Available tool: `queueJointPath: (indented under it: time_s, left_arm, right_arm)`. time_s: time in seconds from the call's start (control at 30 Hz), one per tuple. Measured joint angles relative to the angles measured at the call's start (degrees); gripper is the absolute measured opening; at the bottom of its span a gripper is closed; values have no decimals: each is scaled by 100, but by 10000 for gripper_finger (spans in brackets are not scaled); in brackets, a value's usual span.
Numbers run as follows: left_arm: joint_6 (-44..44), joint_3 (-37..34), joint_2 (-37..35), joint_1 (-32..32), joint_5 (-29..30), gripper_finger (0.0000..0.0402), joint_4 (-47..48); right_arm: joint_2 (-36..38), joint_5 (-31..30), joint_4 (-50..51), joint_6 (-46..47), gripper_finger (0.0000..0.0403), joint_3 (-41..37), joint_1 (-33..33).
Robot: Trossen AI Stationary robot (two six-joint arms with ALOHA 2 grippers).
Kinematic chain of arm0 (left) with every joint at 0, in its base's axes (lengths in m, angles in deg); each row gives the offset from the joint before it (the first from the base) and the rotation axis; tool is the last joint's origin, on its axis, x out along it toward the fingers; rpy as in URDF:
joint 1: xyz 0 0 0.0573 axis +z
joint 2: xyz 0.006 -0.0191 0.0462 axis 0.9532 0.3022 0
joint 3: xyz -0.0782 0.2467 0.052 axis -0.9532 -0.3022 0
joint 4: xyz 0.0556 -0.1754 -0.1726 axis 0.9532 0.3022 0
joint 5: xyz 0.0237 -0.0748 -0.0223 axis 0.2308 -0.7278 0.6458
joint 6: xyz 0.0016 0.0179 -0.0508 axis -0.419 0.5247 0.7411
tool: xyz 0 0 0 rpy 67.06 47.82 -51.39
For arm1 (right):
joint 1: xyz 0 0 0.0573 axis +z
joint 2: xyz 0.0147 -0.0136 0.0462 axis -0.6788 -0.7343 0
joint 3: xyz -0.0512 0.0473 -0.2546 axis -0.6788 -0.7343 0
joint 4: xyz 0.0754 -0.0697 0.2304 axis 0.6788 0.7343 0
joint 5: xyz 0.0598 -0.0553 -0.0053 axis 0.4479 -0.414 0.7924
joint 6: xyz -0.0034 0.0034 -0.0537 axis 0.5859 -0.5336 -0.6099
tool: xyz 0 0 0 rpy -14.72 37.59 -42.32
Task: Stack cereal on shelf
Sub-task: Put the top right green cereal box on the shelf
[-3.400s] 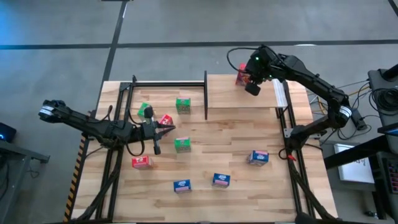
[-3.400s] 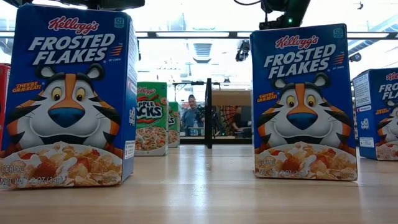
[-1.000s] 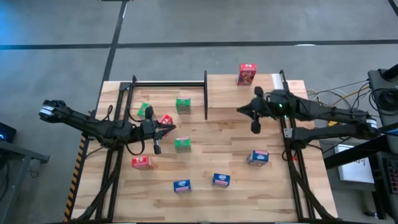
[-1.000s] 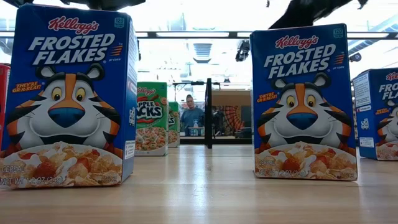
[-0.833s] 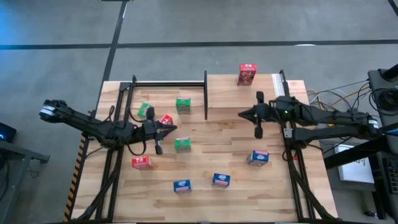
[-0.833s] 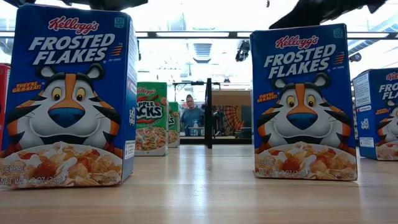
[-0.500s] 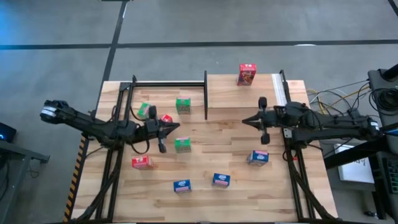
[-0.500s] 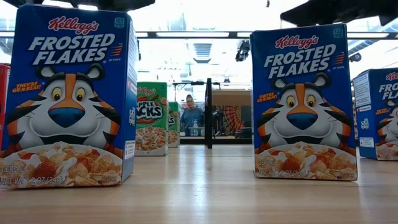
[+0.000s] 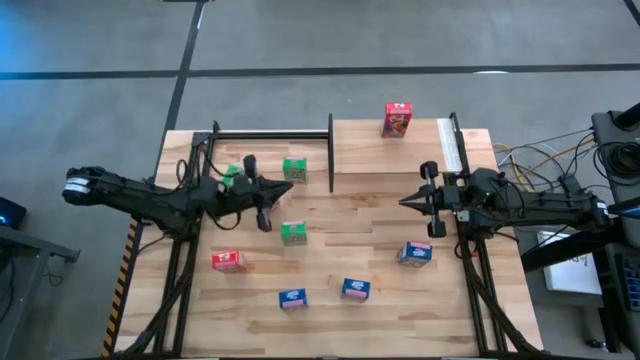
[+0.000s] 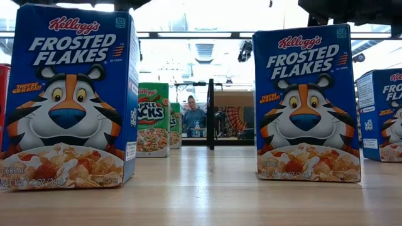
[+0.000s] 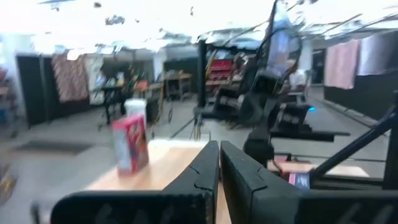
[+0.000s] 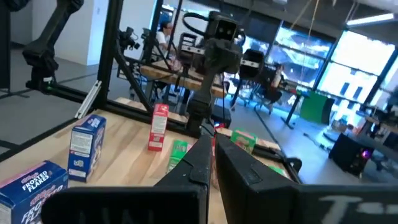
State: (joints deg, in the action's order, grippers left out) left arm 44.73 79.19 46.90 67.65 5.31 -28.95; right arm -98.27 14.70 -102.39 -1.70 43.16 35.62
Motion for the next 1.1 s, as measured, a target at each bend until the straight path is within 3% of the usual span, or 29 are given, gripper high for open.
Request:
queueJointPath:
  time_s: [0.27,0.43,0.53,0.73,0.9,1.1]
  left_arm:
    - [-195,1547,595,830,-230,2,2682]
    - [-356,2445,1234,1293,-233,32,4384]
    - [-448,2756,1559,1564,-375,61,4896]
    - [-511,3165,2030,2110,-1530,125,6094]
    - [-717,3381,2313,2412,-1576,179,6867]
    - [-1268,3336,2512,2709,-1578,228,6882]
  right_arm:
    - [564,106,-97,-175,12,-195,0]
    - [918,105,230,-241,12,-202,0]
    - [1094,106,377,-217,12,-202,-2]
    - [1353,119,635,-65,12,-204,0]
    - [1409,160,677,69,12,-206,0]
    - [1409,170,695,120,12,-210,0]
